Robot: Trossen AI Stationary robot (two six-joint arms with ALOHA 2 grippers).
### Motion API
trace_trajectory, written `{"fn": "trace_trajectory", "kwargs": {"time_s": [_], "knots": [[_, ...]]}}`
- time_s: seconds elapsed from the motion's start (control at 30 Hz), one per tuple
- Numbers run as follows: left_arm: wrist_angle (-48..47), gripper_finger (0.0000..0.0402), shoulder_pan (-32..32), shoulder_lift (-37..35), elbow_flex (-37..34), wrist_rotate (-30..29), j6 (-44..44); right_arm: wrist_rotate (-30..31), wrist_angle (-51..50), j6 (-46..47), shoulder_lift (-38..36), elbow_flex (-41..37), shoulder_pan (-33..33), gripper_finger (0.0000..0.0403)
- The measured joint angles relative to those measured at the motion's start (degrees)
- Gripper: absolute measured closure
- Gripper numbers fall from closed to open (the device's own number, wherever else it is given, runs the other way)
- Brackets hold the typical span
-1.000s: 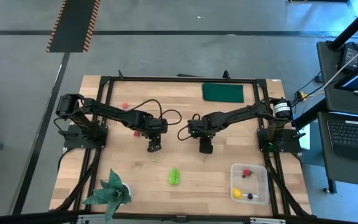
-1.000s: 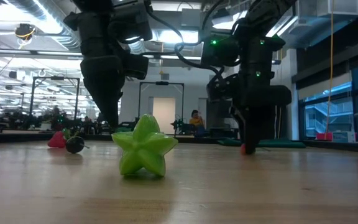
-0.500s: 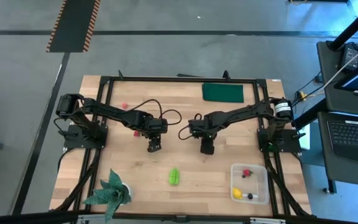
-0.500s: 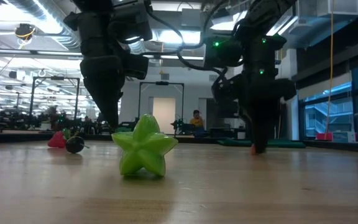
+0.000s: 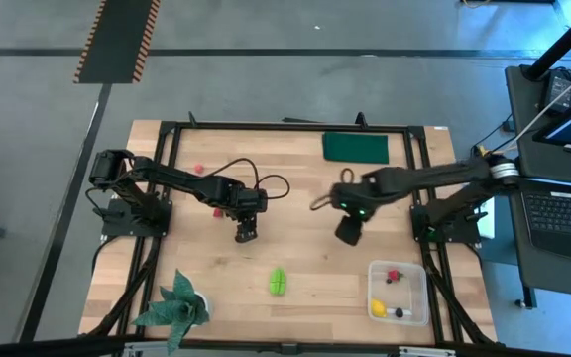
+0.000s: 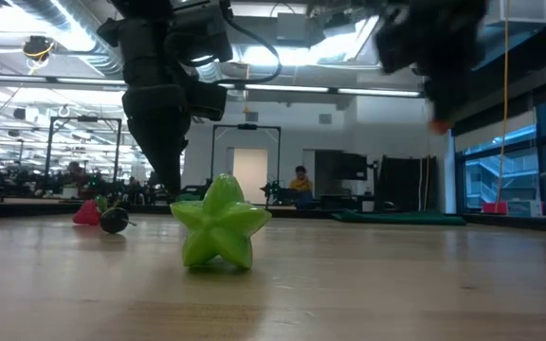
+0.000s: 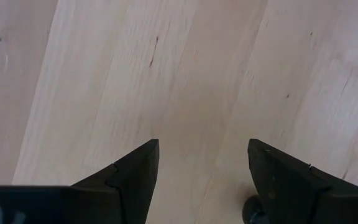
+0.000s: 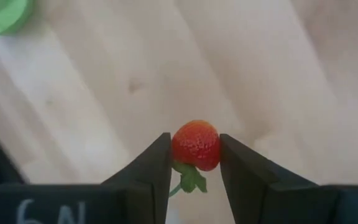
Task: Pick and placing Produce into tupperware
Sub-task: Put the red cherry into the transparent bin
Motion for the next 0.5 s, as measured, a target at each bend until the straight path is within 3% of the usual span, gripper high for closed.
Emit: {"fn": "trace_trajectory", "kwargs": {"time_s": [0.2,0.5], "knots": [[0.14,0.0165,0.00,0.00,0.00,0.00,0.02,0.00,-4.97,18.30,-5.30,0.00,10.59,0.0280],[0.15,0.0165,0.02,0.00,0.00,0.00,0.02,2.62,-10.65,42.01,-3.75,0.00,27.00,0.0279]]}}
